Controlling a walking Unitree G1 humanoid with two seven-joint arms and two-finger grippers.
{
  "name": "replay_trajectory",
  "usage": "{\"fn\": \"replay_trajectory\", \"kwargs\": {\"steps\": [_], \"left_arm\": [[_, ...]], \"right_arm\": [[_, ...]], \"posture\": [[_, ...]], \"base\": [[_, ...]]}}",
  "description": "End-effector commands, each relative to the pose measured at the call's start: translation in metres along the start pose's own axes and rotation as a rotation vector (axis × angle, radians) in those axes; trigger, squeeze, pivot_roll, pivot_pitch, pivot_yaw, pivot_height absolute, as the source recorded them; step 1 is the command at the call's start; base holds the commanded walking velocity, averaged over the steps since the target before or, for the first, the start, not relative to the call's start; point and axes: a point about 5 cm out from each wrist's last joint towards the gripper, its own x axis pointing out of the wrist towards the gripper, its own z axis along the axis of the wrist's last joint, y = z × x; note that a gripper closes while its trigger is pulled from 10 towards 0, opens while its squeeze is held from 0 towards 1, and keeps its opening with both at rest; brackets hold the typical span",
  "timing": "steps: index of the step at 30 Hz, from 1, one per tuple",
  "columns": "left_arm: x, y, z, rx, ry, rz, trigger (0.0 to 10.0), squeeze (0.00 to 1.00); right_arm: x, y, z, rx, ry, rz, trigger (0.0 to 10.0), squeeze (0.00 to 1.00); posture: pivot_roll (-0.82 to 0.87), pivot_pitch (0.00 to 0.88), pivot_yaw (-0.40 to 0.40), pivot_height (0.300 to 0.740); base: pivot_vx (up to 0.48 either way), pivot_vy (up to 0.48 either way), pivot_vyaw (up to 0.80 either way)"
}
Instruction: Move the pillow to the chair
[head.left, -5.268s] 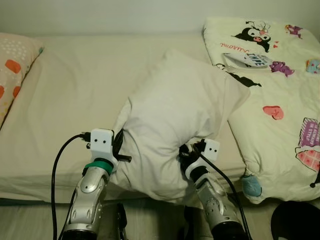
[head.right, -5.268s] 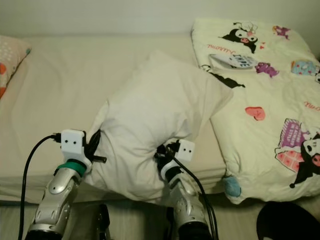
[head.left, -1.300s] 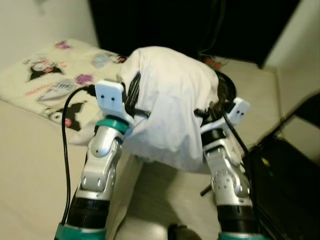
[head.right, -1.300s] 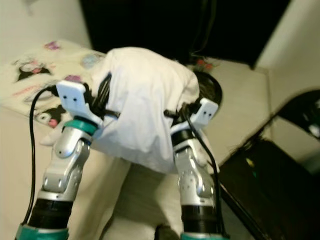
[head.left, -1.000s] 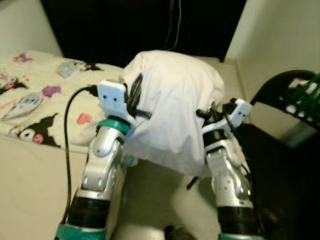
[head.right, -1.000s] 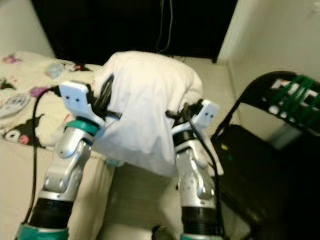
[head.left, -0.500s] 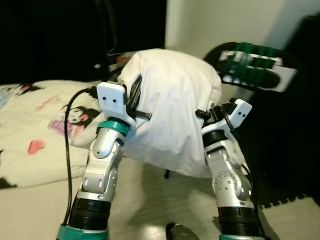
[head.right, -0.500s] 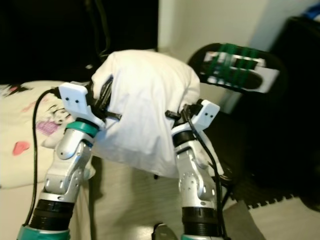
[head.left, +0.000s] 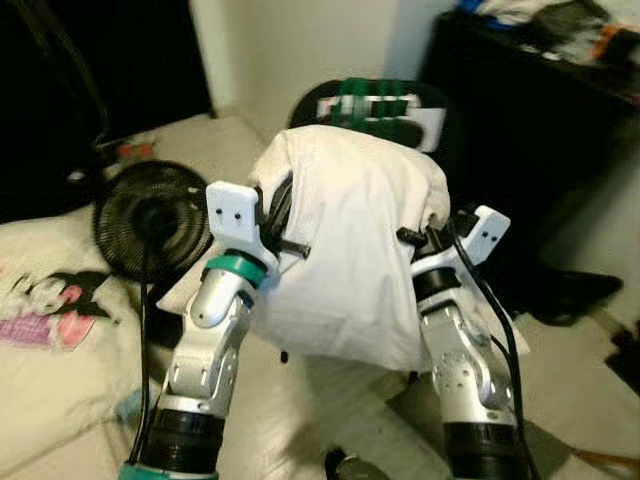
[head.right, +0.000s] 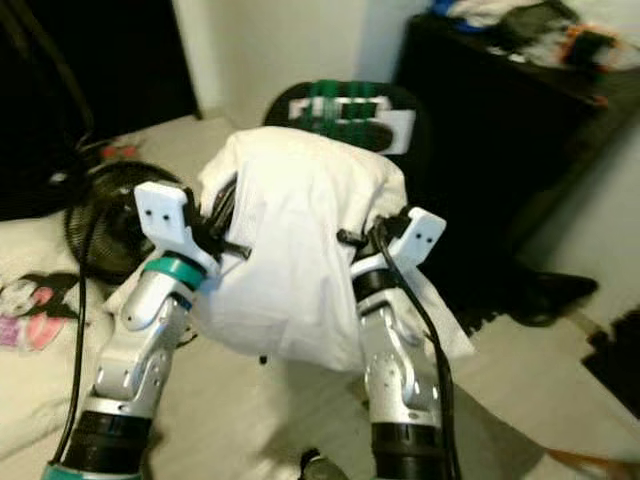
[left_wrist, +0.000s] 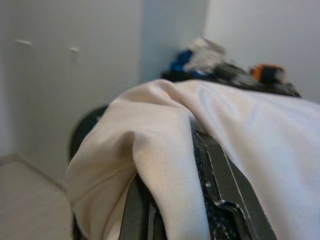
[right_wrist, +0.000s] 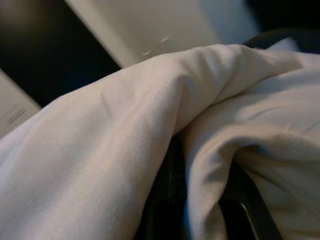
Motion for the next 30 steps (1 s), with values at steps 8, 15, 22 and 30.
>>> {"fn": "replay_trajectory", "kwargs": {"steps": [8, 15, 22, 30], "left_arm": [[-0.019, -0.004, -0.044, 0.067, 0.177, -0.005, 10.0, 0.0], [-0.026, 0.006, -0.054, 0.092, 0.24, 0.065, 10.0, 0.0], [-0.025, 0.006, -0.053, 0.058, 0.22, 0.084, 10.0, 0.0], [-0.023, 0.003, -0.053, 0.057, 0.208, 0.082, 10.0, 0.0]], "right_arm": [[-0.013, 0.005, -0.029, -0.007, 0.118, 0.057, 10.0, 0.0], [-0.025, -0.004, -0.05, -0.055, 0.235, 0.046, 10.0, 0.0], [-0.025, -0.001, -0.051, -0.063, 0.24, 0.062, 10.0, 0.0], [-0.02, 0.008, -0.043, -0.034, 0.209, 0.12, 10.0, 0.0]], "posture": [[-0.03, 0.021, 0.095, 0.74], [-0.02, 0.019, 0.07, 0.74], [-0.03, 0.025, 0.07, 0.74], [-0.03, 0.031, 0.07, 0.74]], "base": [[0.0, 0.0, -0.4], [0.0, 0.0, 0.0], [0.081, 0.0, 0.23], [0.292, 0.0, 0.2]]}}
